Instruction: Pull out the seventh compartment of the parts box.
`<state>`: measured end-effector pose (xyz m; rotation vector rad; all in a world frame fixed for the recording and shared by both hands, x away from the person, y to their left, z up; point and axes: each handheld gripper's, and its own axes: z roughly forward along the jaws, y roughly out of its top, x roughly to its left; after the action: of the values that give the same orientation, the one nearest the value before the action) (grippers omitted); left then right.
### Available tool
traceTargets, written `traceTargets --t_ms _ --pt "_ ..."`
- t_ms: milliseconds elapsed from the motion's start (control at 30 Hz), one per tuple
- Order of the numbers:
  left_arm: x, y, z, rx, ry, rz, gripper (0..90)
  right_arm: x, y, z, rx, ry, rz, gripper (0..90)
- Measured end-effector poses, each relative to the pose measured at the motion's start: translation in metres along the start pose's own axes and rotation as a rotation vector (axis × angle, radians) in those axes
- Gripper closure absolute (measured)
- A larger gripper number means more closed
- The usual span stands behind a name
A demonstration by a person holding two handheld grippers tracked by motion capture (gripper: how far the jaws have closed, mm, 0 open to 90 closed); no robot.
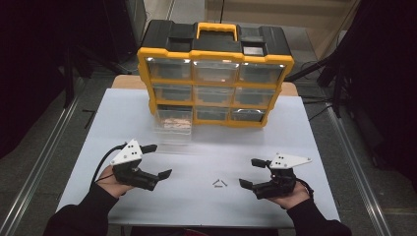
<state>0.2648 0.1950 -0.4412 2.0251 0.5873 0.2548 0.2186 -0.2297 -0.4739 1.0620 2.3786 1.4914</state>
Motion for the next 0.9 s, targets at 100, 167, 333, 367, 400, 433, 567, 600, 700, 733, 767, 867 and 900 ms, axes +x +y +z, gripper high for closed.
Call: traceTargets --t_ms 100,167,333,367,400,433,567,600,700,733,767,867,900 --pt "0.0 -0.004 -0.003 0.006 0.01 0.003 5.5 0.0 0.0 0.001 0.008 -0.006 -0.004 14.3" --pt "-0.001 -0.006 -0.005 0.005 0.01 0.0 5.5 0.001 0.0 0.002 0.011 -0.003 -0.003 14.4" --pt "0.0 -0.01 -0.011 0.0 0.015 -0.006 5.5 0.002 0.001 0.004 0.006 0.002 0.005 14.8" --pt "0.0 -0.011 -0.012 -0.002 0.016 -0.011 5.5 0.002 0.001 0.005 0.005 0.003 0.004 14.8" --pt "0.0 -0.012 -0.012 -0.009 0.015 -0.02 5.5 0.002 0.001 0.005 0.004 0.003 0.004 15.1" --pt "0.001 -0.012 -0.013 -0.008 0.009 -0.023 5.5 0.002 0.002 0.005 0.004 0.006 0.005 15.8" --pt "0.002 -0.014 -0.017 -0.013 0.012 -0.033 5.5 0.003 0.003 0.007 0.006 0.01 0.001 16.3" --pt "0.002 -0.015 -0.018 -0.007 0.016 -0.029 5.5 0.004 0.003 0.007 0.007 0.007 0.0 16.4" --pt "0.003 -0.017 -0.02 0.01 0.023 -0.023 5.5 0.004 0.004 0.008 0.007 0.01 -0.004 16.4" --pt "0.003 -0.018 -0.02 0.008 0.02 -0.025 5.5 0.005 0.004 0.008 0.004 0.01 -0.002 16.9" --pt "0.004 -0.019 -0.021 0.01 0.022 -0.024 5.5 0.005 0.005 0.008 0.001 0.013 -0.002 17.8" --pt "0.004 -0.02 -0.024 0.004 0.026 -0.032 5.5 0.007 0.006 0.01 -0.006 0.025 -0.019 20.1" --pt "0.004 -0.021 -0.025 0.005 0.027 -0.029 5.5 0.008 0.007 0.011 -0.007 0.029 -0.021 20.2"
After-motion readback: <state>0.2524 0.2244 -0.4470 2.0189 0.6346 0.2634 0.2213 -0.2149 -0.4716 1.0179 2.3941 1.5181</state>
